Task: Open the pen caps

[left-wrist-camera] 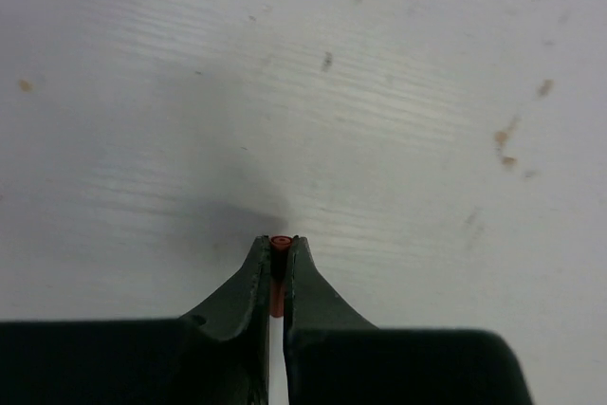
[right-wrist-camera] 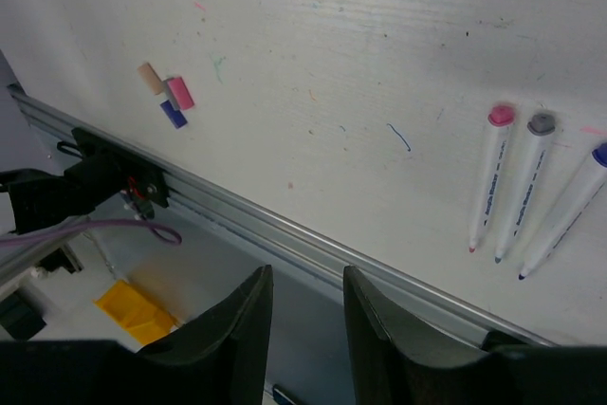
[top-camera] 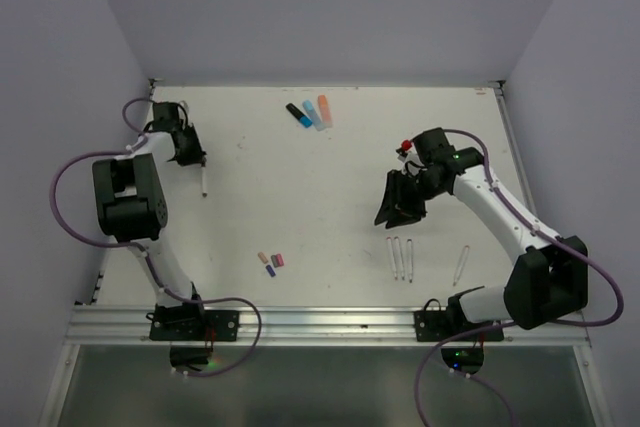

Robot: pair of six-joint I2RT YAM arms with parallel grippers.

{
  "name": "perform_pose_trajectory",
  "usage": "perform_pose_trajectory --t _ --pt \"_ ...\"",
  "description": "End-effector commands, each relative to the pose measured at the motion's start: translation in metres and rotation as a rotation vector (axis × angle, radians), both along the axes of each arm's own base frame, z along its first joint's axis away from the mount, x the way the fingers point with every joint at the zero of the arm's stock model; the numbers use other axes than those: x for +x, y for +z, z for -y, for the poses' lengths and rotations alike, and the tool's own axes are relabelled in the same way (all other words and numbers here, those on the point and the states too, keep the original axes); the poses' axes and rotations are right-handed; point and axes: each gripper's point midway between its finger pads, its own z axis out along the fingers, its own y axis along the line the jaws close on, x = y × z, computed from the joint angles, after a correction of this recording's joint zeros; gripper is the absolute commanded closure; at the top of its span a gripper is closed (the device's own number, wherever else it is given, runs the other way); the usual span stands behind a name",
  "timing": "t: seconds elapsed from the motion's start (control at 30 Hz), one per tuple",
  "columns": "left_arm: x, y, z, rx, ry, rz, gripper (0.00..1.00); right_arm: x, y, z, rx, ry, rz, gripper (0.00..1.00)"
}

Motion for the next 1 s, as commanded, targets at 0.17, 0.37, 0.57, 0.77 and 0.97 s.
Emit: perform_pose_trajectory --t 0.17,0.37,0.57,0.77,0.97 --pt "-0.010 0.159 0.158 -0.624 -0.087 0.341 1.00 0.022 0.047 -0.028 0.161 0.049 0.154 0.58" --pt "-0.088 0.224 0.279 -0.997 -0.212 0.424 1.00 0.028 0.086 -0.078 0.327 0.142 0.231 0.46" --pt "-0.153 0.274 0.340 -1.134 -0.318 0.476 1.00 0.031 0.113 -0.118 0.470 0.144 0.305 0.42" --pt "-0.174 0.290 0.349 -1.183 -0.294 0.463 1.00 0.024 0.124 -0.134 0.505 0.165 0.385 0.41" --pt "-0.178 0.285 0.351 -1.183 -0.267 0.437 1.00 0.017 0.127 -0.142 0.549 0.135 0.403 0.43"
